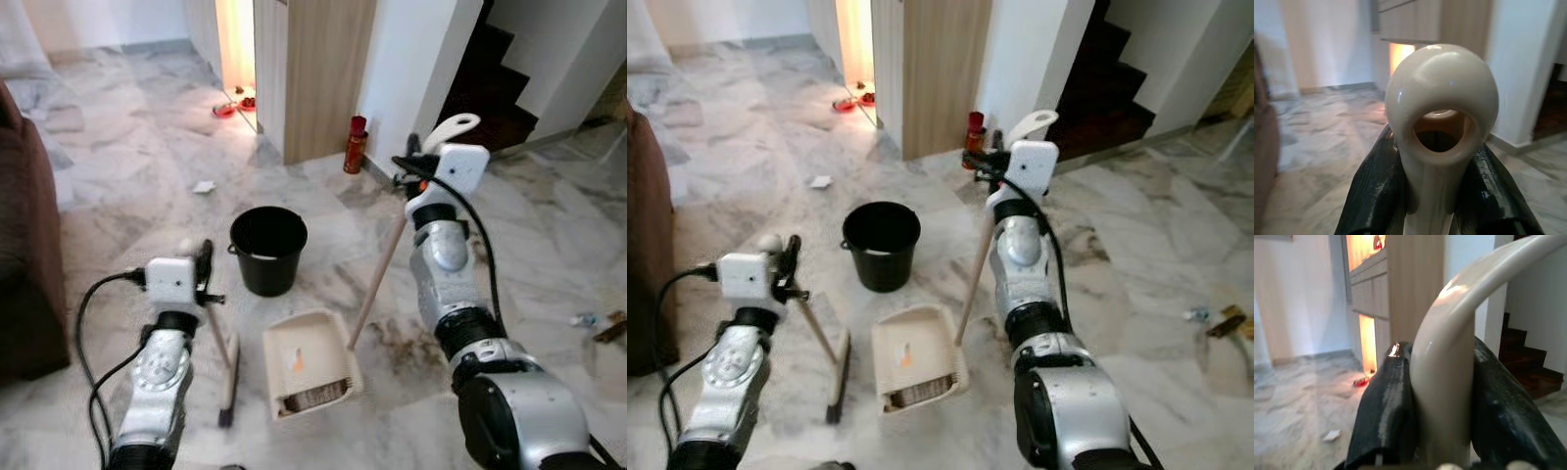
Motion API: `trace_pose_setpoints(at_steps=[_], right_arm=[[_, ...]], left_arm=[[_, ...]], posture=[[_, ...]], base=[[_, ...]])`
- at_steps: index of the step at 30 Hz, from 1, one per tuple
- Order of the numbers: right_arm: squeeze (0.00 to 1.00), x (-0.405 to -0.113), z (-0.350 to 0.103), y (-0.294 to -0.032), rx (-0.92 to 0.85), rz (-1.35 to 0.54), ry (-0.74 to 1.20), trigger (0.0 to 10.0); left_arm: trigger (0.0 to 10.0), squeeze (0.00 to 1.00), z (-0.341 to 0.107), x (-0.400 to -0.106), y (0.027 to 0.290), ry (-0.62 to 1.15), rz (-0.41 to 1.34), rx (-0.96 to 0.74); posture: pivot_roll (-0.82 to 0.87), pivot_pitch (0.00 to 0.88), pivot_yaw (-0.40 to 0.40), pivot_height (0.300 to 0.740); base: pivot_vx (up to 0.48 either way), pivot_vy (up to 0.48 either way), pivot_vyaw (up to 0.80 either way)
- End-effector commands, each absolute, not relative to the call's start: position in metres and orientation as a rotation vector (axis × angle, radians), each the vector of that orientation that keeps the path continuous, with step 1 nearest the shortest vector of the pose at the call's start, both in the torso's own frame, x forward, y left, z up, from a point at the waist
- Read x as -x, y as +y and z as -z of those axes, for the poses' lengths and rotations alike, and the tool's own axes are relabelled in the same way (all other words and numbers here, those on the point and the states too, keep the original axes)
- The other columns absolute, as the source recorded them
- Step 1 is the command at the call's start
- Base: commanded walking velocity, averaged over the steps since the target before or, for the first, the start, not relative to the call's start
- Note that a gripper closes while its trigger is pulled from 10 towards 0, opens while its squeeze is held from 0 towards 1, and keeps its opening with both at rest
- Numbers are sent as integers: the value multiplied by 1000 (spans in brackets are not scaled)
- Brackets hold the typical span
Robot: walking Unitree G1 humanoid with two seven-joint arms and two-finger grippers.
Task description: Sweep floor
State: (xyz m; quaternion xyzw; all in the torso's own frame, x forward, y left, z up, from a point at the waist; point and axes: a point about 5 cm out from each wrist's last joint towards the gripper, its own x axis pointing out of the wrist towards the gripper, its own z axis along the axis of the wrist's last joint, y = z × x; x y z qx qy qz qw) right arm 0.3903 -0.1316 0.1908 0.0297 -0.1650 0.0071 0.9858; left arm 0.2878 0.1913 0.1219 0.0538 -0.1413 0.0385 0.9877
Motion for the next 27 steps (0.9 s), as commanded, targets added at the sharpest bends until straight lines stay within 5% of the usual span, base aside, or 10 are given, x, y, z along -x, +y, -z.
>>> trace_pose_setpoints(at_steps=[1,27], right_arm=[[0,-392,-197,-136,-58,-17,-343,10000],[0,-380,-155,-191,-70,195,-196,10000]], left_arm=[[10000,0,-136,-288,192,-337,-96,-136],[10000,0,-138,-276,207,-314,-149,-166]], posture=[[257,0,-175,740],[237,0,-172,740]], base=[[0,0,0],[0,0,0]])
